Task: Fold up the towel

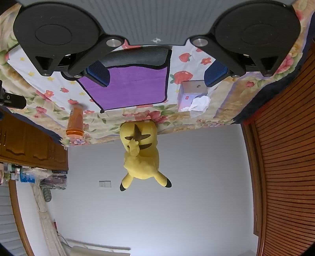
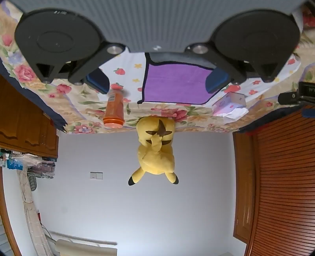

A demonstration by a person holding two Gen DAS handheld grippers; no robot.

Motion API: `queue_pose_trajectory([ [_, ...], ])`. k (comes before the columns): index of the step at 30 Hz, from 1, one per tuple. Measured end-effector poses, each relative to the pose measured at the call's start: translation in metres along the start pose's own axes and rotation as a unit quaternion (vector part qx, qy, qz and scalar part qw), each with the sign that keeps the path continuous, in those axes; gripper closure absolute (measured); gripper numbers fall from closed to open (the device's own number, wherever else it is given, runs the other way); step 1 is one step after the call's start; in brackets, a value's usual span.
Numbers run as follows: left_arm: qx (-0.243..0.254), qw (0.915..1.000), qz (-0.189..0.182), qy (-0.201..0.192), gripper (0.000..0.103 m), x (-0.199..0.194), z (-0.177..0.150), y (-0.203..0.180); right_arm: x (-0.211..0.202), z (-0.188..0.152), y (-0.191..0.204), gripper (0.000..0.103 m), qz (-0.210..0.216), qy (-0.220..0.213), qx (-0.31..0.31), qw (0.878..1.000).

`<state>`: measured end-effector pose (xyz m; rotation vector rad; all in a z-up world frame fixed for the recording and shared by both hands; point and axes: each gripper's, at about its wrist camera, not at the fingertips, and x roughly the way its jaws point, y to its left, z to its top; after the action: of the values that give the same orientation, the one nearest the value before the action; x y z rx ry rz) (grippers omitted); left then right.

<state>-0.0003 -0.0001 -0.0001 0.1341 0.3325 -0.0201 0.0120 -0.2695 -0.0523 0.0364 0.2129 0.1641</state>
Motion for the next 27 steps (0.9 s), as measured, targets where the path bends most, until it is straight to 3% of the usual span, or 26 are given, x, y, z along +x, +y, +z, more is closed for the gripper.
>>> queue_pose_trajectory([
  [27, 0.005, 1.0, 0.003, -0.002, 0.0, 0.0003, -0.0016, 0.0003, -0.0009, 0.0009, -0.0013, 0.0, -0.001, -0.003, 0.001, 1.0],
])
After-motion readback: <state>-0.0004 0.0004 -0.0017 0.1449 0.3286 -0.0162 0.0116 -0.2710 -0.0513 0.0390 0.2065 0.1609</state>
